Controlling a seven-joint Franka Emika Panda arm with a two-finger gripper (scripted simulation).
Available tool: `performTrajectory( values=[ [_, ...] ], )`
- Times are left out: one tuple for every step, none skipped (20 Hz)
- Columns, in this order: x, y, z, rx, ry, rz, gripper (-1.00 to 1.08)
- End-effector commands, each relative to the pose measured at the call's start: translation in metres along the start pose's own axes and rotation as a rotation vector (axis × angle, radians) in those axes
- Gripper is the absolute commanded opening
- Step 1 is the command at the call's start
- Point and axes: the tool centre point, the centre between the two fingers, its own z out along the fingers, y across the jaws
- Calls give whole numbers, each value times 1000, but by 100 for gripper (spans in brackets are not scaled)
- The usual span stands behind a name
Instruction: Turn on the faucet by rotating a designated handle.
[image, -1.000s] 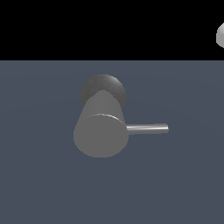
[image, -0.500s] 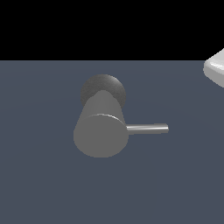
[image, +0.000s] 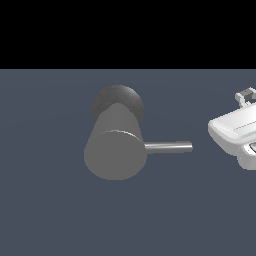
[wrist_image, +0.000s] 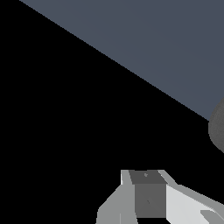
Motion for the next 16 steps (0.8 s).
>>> performTrajectory(
  values=[
    [20,19,-12,4,64,48,-100],
    [26,25,-16,4,86,64,-100],
    [32,32,-20,4,107,79,-100],
    [37,38,-24,3,125,93,-100],
    [42,44,-28,3,143,106,-100],
    [46,49,-31,2,160,118,-100],
    [50,54,-35,1,176,129,-100],
    [54,59,-38,-1,190,140,-100],
    [57,64,-41,-1,203,150,-100],
    [60,68,-43,-2,214,159,-100],
    [62,72,-46,-4,225,167,-100],
    [65,75,-48,-5,235,173,-100],
    [67,78,-51,-7,246,177,-100],
    [69,81,-53,-10,255,182,-100],
    [71,83,-55,-11,263,186,-100],
    [72,86,-57,-12,270,190,-100]
  ],
)
